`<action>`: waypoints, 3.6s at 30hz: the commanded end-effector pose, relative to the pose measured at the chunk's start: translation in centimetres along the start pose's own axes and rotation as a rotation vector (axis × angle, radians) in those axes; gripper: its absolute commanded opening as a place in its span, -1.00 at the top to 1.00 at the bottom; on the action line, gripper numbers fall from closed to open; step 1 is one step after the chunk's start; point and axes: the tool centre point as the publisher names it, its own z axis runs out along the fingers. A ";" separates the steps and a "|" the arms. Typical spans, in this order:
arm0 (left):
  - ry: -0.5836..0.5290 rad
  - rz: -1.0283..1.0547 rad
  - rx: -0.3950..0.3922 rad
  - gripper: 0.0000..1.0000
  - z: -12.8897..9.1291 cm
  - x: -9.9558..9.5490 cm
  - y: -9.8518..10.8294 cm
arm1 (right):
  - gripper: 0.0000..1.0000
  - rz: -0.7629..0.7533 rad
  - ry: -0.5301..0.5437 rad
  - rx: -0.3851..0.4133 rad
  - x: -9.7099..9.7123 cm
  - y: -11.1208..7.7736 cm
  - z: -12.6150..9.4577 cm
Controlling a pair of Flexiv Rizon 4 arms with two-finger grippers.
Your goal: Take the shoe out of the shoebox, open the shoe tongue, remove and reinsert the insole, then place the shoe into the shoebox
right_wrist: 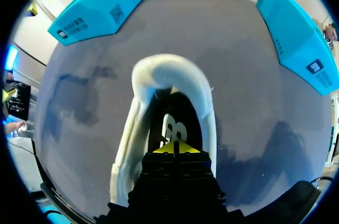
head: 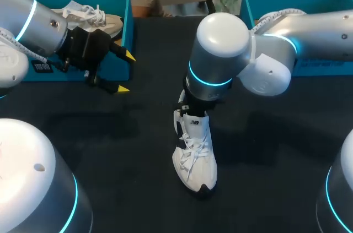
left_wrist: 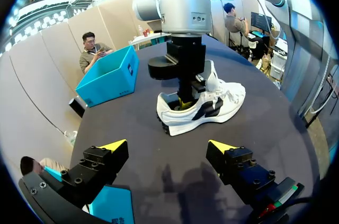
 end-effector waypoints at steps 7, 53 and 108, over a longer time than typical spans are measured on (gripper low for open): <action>-0.002 0.001 -0.003 -1.00 0.0 0.1 -0.1 | 1.00 -0.047 -0.093 -0.036 -0.8 2.3 -1.0; -0.002 0.001 -0.003 -1.00 0.0 0.1 -0.1 | 1.00 0.015 -0.051 0.392 0.3 -0.7 -3.8; -0.002 0.001 -0.003 -1.00 0.0 0.1 -0.1 | -1.00 0.127 0.015 0.618 2.5 -5.4 -6.1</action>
